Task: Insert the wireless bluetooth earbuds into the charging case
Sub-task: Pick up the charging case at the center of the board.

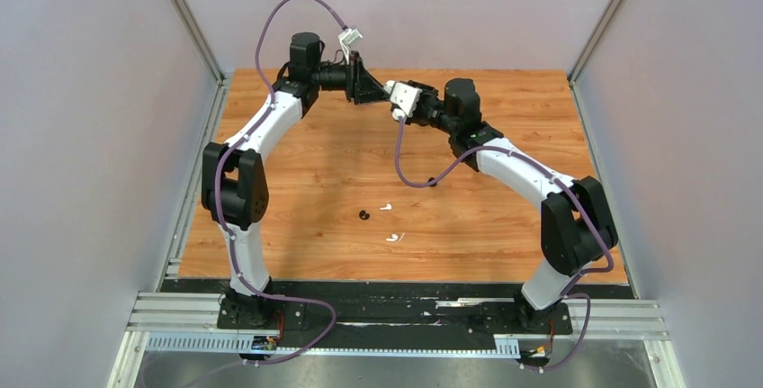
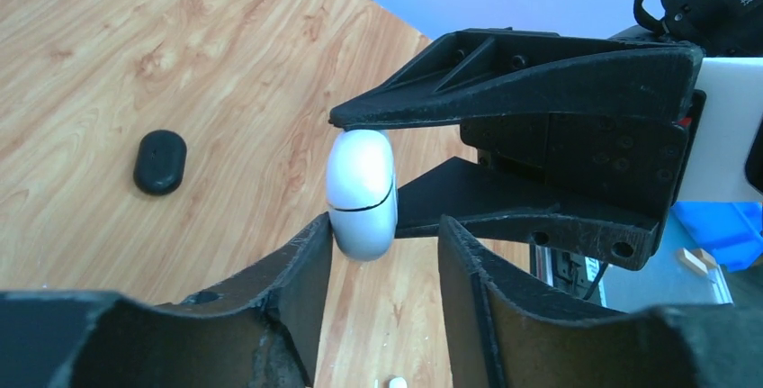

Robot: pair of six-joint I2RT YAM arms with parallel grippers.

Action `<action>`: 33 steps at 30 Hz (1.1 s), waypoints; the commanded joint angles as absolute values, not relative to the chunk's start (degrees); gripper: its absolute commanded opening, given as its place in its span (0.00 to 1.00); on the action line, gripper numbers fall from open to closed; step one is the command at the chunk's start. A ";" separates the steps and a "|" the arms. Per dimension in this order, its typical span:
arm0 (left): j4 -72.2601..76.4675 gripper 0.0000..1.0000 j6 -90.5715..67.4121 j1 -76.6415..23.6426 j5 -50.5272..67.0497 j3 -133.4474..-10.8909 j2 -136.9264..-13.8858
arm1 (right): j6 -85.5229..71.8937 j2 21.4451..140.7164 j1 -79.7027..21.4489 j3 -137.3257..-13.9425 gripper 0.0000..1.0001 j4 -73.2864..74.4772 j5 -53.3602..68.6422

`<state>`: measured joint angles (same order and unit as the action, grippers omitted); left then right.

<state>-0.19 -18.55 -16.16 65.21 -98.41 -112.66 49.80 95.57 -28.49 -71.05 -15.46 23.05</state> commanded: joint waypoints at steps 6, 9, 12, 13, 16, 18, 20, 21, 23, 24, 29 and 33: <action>1.13 0.47 -17.59 -16.17 68.56 -100.59 -113.74 | 49.55 95.39 -29.42 -71.81 0.00 -19.16 23.38; 2.86 0.47 -19.19 -16.19 68.63 -100.35 -113.91 | 49.22 95.42 -29.47 -71.86 0.00 -19.08 23.29; 5.36 0.48 -20.61 -16.32 68.29 -100.20 -114.26 | 49.22 95.38 -29.49 -71.81 0.00 -18.97 23.47; 5.84 0.48 -21.28 -16.32 68.07 -100.15 -114.30 | 49.14 95.40 -29.53 -71.86 0.00 -18.91 23.49; 7.77 0.43 -22.18 -16.50 68.33 -100.48 -114.80 | 48.92 95.46 -29.60 -71.94 0.00 -18.81 23.38; 8.05 0.39 -22.69 -16.52 68.84 -100.87 -115.27 | 48.75 95.51 -29.62 -71.93 0.00 -18.89 23.25; 8.36 0.34 -23.05 -16.52 69.23 -100.95 -115.45 | 48.46 95.51 -29.71 -71.95 0.00 -18.97 23.01; 8.48 0.33 -23.12 -16.52 69.38 -100.97 -115.47 | 48.31 95.52 -29.70 -71.98 0.00 -18.98 22.83; 8.74 0.30 -23.19 -16.52 69.43 -100.98 -115.49 | 48.02 95.51 -29.68 -71.97 0.00 -18.94 22.59; 8.85 0.29 -23.24 -16.52 69.52 -100.94 -115.55 | 47.87 95.49 -29.70 -71.87 0.00 -18.86 22.51; 13.22 0.13 -25.55 -16.61 69.99 -99.90 -115.58 | 45.19 96.33 -29.71 -73.55 0.31 -15.43 22.58; 13.23 0.00 -24.47 -16.61 70.84 -99.90 -115.35 | 39.86 98.89 -28.85 -82.83 0.78 1.60 23.49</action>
<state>9.21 -24.97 -16.14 68.47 -98.85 -115.72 46.37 96.44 -29.23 -74.06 -12.53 22.39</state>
